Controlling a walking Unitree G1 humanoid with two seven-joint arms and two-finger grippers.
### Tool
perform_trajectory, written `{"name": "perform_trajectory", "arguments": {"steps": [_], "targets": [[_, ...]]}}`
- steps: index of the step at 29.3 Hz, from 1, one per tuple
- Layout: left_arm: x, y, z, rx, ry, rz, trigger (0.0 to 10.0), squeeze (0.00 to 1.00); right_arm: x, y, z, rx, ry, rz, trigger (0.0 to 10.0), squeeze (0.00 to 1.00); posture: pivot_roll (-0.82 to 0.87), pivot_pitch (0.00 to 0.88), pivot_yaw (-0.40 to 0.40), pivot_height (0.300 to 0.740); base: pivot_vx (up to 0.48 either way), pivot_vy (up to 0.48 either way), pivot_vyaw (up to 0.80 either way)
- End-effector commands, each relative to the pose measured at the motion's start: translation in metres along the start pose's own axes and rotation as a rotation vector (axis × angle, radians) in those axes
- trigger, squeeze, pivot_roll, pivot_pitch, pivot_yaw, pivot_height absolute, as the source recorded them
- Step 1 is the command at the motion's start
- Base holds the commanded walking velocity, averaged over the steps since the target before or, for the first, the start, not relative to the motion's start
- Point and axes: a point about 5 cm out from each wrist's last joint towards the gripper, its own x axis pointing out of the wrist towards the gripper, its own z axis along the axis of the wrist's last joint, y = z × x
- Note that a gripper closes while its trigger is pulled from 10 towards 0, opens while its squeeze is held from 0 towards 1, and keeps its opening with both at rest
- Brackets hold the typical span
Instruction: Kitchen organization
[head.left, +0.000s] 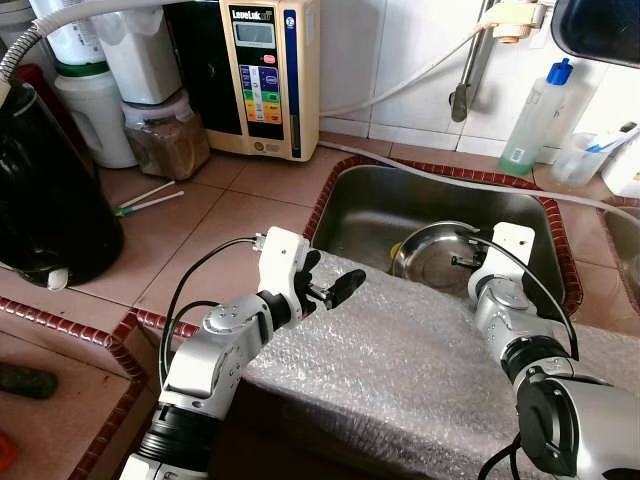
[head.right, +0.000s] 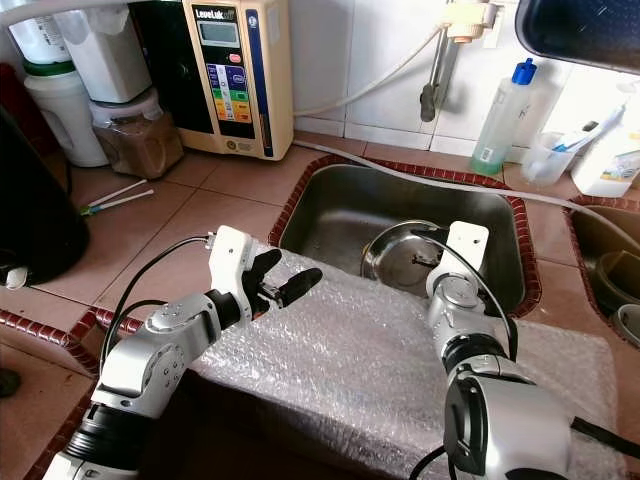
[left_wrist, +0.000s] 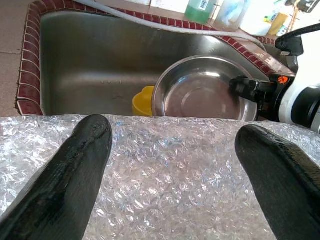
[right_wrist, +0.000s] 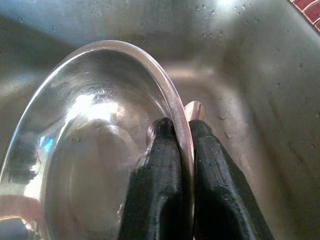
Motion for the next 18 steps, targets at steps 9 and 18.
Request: {"name": "perform_trajectory", "arguments": {"steps": [9,18], "targets": [[0.0012,-0.0028,-0.0004,0.014,0.01,-0.008,10.0,1.0,-0.0016,-0.0015,-0.0119,0.02,0.05,0.008,10.0,1.0,0.1,0.0,0.022,0.74,0.0,0.0,0.0],[0.0015,0.0006,0.0015,0.017,0.005,0.011,10.0,1.0,-0.0015,-0.0001,-0.0103,0.038,0.04,0.016,10.0,1.0,0.1,0.0,0.019,0.74,0.0,0.0,0.0]]}}
